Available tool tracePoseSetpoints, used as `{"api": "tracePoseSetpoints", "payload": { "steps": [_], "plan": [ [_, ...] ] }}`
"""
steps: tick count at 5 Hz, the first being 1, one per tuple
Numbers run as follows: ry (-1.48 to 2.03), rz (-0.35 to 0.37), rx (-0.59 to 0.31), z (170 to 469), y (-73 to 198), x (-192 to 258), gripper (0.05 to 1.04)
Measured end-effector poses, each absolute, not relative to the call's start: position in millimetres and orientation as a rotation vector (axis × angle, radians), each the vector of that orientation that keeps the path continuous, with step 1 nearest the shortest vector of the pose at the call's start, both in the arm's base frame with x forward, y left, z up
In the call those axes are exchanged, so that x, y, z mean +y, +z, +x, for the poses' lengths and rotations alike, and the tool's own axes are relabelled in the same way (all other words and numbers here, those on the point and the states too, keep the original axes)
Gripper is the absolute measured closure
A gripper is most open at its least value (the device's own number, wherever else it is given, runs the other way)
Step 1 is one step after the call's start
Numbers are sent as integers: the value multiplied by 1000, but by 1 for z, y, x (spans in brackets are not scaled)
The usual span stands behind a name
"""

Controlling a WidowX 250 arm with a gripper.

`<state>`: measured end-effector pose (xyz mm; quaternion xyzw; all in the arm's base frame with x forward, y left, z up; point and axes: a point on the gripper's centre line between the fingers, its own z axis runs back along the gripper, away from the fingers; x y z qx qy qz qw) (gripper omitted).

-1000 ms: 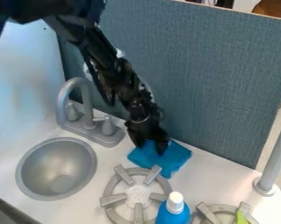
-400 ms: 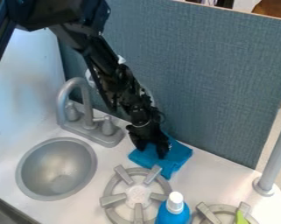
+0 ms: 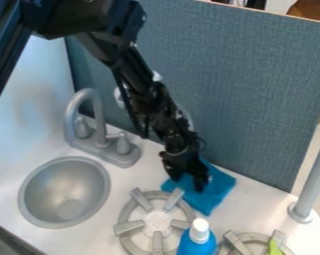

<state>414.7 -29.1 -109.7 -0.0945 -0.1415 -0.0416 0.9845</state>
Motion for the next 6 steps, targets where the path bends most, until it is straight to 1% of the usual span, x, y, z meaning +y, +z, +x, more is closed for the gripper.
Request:
{"api": "tracePoseSetpoints", "payload": {
  "steps": [2,4,5,6],
  "plan": [
    [-207,-173,-313,412,-109,-73,77],
    [-299,-180,-324,405,-108,-110,77],
    [-311,-181,-331,403,-108,-118,77],
    [-286,-162,-318,404,-109,-112,78]
  ]
}}
